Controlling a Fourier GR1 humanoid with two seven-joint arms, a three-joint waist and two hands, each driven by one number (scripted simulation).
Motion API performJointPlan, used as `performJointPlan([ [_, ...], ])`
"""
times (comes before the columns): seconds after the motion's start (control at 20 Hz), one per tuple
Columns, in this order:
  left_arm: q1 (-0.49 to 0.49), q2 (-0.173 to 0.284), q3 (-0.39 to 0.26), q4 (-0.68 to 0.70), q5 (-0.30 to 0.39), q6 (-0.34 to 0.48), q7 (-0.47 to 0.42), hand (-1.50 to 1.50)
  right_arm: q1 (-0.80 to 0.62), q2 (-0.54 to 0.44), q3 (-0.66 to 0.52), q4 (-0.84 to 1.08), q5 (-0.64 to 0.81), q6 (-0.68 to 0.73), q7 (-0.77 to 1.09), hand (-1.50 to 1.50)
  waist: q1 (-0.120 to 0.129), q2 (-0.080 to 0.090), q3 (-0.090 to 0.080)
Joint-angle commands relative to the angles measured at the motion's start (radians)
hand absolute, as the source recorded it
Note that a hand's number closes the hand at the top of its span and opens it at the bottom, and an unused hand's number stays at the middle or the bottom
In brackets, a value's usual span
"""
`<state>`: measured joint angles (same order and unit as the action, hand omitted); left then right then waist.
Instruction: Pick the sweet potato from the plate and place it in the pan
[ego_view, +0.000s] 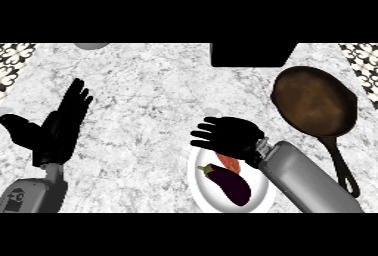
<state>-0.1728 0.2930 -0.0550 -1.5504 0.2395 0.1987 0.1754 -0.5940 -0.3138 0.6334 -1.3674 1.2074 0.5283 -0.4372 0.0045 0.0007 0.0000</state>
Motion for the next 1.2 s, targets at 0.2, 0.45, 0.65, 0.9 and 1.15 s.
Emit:
performJointPlan([
  [0.2, 0.045, 0.02, 0.055, -0.096, 0.007, -0.047, 0.045, 0.0, 0.042, 0.023, -0.014, 0.151, 0.119, -0.127, -0.074, -1.5, 0.004, 0.0, 0.0],
  [0.45, -0.021, -0.065, 0.009, -0.053, -0.08, 0.029, 0.082, 0.0, 0.019, 0.091, -0.069, 0.191, 0.135, -0.083, -0.096, -1.5, -0.003, -0.001, 0.0],
  [0.65, -0.011, -0.063, 0.053, 0.039, -0.063, -0.047, -0.02, 0.0, -0.039, 0.204, -0.077, 0.261, 0.178, -0.047, -0.067, -1.5, -0.001, 0.0, 0.0],
  [0.9, -0.041, -0.045, 0.082, -0.024, -0.055, -0.058, 0.084, 0.0, -0.003, 0.213, -0.09, 0.339, 0.232, -0.107, -0.106, -1.5, -0.001, -0.001, 0.0],
  [1.15, 0.008, -0.093, 0.059, -0.032, -0.074, -0.054, 0.036, 0.0, 0.012, 0.21, -0.085, 0.47, 0.257, -0.304, -0.224, 1.5, 0.003, 0.001, 0.0],
])
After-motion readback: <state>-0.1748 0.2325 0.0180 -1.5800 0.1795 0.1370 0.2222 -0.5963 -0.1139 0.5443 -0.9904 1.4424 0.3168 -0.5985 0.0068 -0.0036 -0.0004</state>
